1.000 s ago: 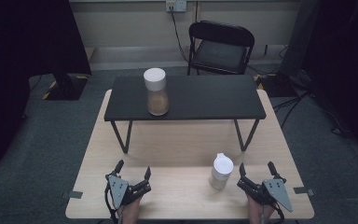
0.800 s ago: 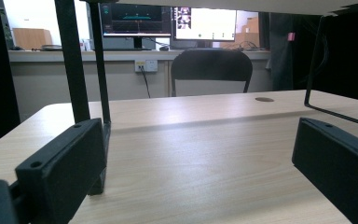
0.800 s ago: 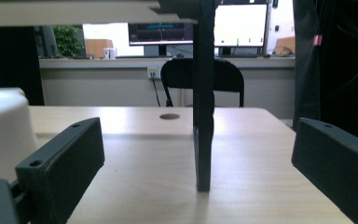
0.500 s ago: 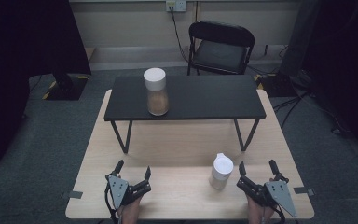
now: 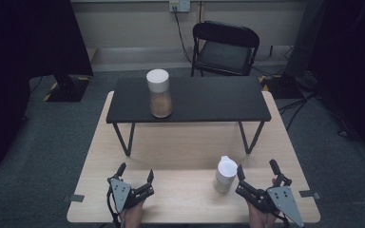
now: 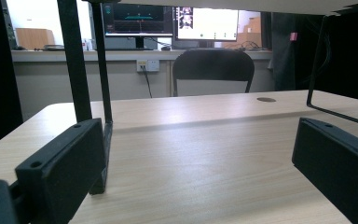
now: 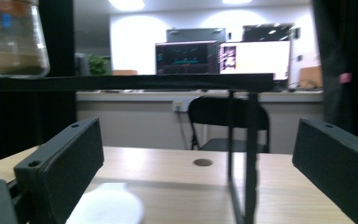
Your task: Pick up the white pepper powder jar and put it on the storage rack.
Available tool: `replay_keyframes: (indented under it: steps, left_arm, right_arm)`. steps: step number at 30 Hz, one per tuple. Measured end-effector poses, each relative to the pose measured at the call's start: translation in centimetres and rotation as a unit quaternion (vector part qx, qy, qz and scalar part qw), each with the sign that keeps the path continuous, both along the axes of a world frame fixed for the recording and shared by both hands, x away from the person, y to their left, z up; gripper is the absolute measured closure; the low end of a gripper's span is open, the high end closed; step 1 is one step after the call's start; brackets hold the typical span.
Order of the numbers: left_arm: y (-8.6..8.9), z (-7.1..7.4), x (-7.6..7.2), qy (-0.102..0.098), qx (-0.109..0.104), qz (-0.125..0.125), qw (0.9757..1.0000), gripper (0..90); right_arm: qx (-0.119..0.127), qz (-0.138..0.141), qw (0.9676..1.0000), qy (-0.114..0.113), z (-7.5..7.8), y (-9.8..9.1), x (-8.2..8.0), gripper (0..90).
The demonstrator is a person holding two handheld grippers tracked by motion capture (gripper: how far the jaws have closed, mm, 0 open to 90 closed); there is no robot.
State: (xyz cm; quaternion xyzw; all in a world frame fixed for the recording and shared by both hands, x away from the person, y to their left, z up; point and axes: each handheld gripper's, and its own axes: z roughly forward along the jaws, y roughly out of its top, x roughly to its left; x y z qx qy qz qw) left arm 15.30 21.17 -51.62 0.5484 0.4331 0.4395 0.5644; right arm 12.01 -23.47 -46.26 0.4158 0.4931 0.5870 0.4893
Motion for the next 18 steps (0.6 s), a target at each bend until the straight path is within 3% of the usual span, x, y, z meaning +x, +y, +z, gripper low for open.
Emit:
replay_keyframes:
  steps: [7, 18]
  left_arm:
    - [-0.1, 0.0, 0.0, 0.000, 0.000, 0.002, 1.0000, 2.4]
    - [-0.1, 0.0, 0.0, 0.000, 0.000, 0.002, 1.0000, 2.4]
  right_arm:
    - [-0.011, 0.018, 0.9997, 0.014, 0.4, 0.9, 0.0, 0.9]
    - [-0.017, 0.041, 0.9986, 0.030, -0.6, 2.6, 0.3, 2.0]
